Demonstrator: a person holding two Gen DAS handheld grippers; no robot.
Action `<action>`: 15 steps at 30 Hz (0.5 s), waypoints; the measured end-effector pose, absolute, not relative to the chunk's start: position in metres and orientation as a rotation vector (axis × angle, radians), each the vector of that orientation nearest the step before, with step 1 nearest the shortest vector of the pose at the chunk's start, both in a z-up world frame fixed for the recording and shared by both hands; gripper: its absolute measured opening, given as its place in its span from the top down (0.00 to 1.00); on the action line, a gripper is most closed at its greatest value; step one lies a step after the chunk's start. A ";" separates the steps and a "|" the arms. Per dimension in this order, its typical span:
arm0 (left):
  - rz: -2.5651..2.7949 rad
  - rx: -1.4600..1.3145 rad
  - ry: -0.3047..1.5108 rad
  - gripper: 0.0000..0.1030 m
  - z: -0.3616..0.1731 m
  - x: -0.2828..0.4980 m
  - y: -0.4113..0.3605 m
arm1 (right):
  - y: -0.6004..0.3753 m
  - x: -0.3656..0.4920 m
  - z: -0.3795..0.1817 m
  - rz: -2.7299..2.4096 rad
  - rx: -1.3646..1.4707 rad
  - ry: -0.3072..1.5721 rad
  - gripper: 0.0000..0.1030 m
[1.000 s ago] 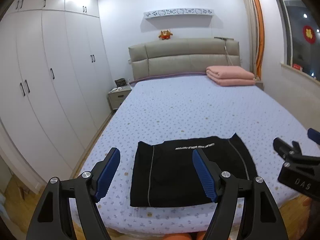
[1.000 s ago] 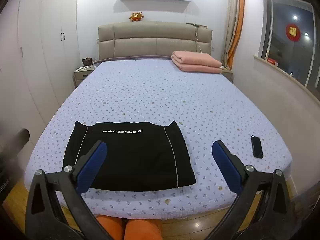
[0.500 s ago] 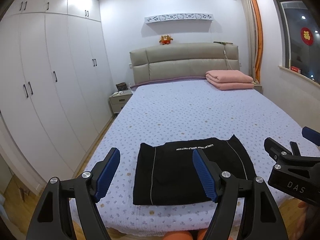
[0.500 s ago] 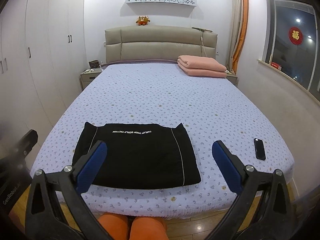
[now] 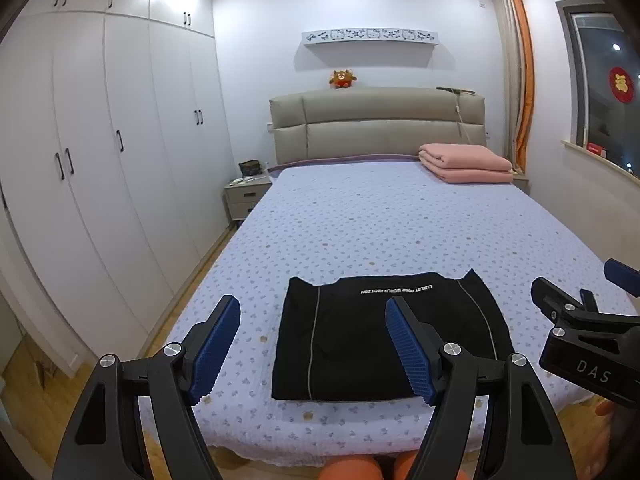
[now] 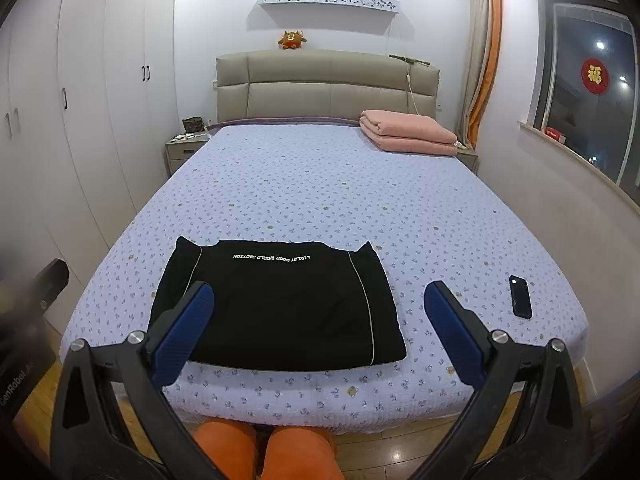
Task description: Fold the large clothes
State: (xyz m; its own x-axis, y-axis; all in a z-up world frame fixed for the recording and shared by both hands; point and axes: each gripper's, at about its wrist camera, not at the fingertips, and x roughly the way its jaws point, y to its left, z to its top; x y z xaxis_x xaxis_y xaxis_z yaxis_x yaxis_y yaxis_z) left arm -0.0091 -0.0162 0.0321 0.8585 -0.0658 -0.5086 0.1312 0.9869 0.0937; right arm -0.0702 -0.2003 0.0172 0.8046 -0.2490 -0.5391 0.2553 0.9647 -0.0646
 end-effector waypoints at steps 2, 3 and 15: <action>-0.103 0.120 0.532 0.26 0.032 -0.008 -0.014 | -0.198 -0.071 0.017 -0.267 0.010 0.576 0.00; -0.102 0.115 0.532 0.26 0.032 -0.008 -0.012 | -0.197 -0.071 0.017 -0.265 0.009 0.577 0.00; -0.092 0.099 0.536 0.26 0.029 -0.010 -0.004 | -0.193 -0.070 0.018 -0.264 0.000 0.582 0.00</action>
State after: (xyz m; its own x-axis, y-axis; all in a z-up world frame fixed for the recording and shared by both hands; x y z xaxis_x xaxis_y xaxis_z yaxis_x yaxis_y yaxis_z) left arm -0.0096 -0.0036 0.0289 0.8557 -0.0618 -0.5138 0.1137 0.9910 0.0702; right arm -0.0699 -0.1926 0.0183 0.8029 -0.2463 -0.5428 0.2461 0.9664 -0.0745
